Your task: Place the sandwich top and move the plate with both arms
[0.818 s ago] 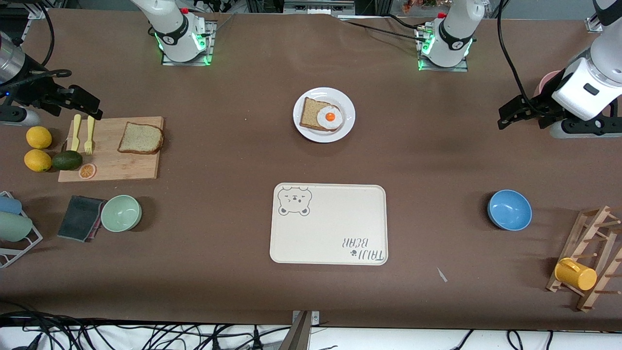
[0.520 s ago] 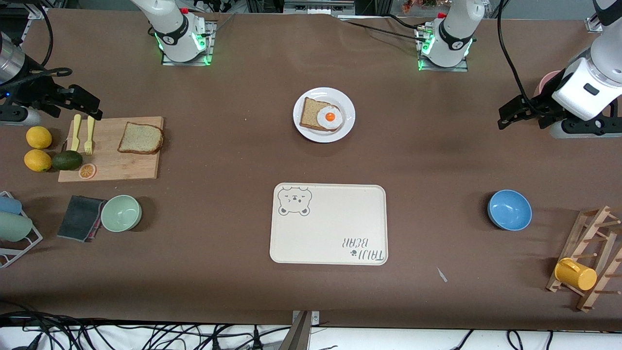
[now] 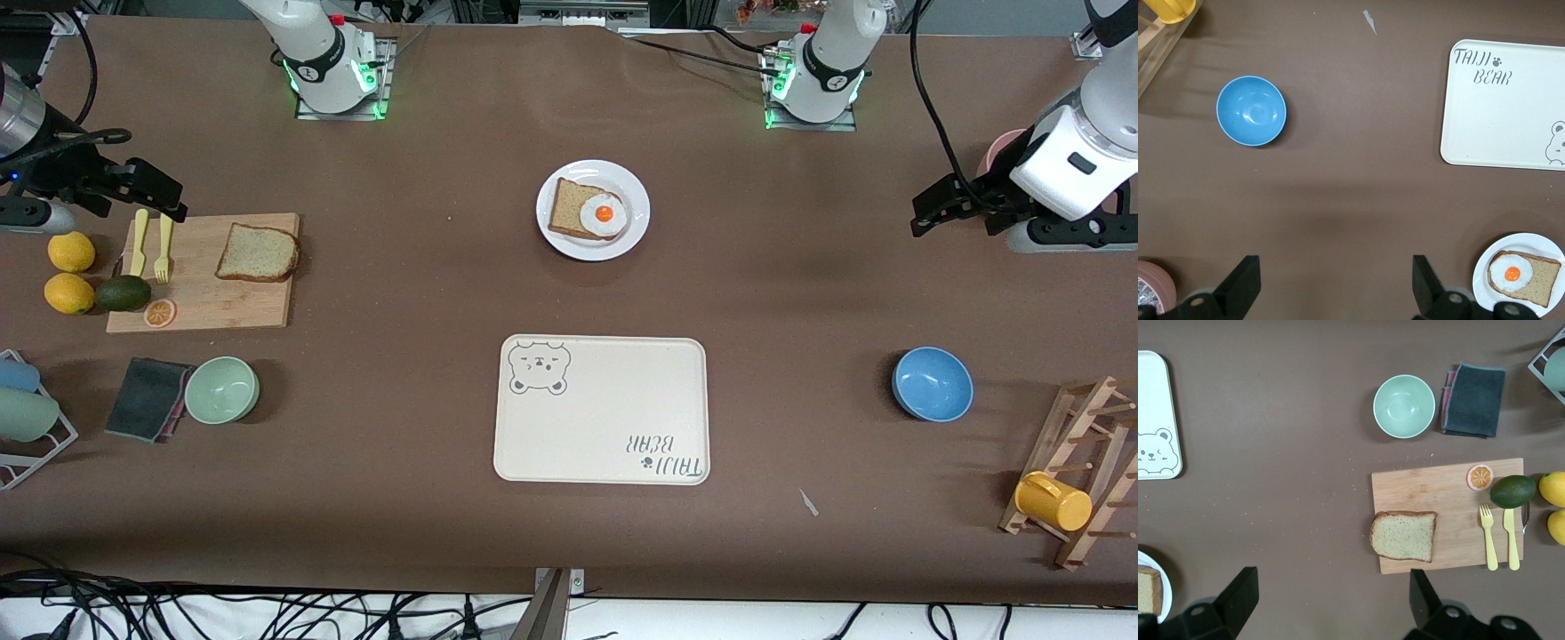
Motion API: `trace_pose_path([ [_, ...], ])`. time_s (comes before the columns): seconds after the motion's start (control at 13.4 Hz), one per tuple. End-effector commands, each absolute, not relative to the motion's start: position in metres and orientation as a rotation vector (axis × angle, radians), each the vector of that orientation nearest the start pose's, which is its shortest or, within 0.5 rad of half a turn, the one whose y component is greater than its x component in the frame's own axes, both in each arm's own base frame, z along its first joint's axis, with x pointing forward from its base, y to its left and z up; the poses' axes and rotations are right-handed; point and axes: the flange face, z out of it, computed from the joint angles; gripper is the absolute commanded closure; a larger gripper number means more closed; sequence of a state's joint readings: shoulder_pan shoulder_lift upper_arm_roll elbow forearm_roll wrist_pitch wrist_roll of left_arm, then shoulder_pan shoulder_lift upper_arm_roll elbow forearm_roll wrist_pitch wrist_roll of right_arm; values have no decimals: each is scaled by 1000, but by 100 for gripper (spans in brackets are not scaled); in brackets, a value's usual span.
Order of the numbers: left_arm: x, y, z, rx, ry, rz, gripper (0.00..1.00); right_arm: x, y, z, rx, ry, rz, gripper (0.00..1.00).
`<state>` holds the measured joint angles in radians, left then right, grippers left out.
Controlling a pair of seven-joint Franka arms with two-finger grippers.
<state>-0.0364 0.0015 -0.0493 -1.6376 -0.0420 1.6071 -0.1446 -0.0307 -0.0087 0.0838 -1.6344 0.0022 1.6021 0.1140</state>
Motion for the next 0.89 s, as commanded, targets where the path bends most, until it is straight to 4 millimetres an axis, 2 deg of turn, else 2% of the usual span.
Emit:
trace_pose_path([
  [0.0, 557, -50, 601, -3141, -92, 58, 0, 564, 37, 600, -3139, 58, 77, 0],
  [0.22, 557, -51, 601, -3141, -92, 58, 0, 561, 37, 599, -3141, 70, 91, 0],
  [0.3, 557, -50, 601, -3141, -94, 58, 0, 559, 39, 603, -3138, 120, 68, 0],
  [0.37, 557, -50, 601, -3141, -94, 58, 0, 554, 40, 598, -3133, 178, 104, 0],
  [0.82, 557, -51, 602, -3141, -92, 56, 0, 554, 39, 587, -3132, 169, 126, 0],
])
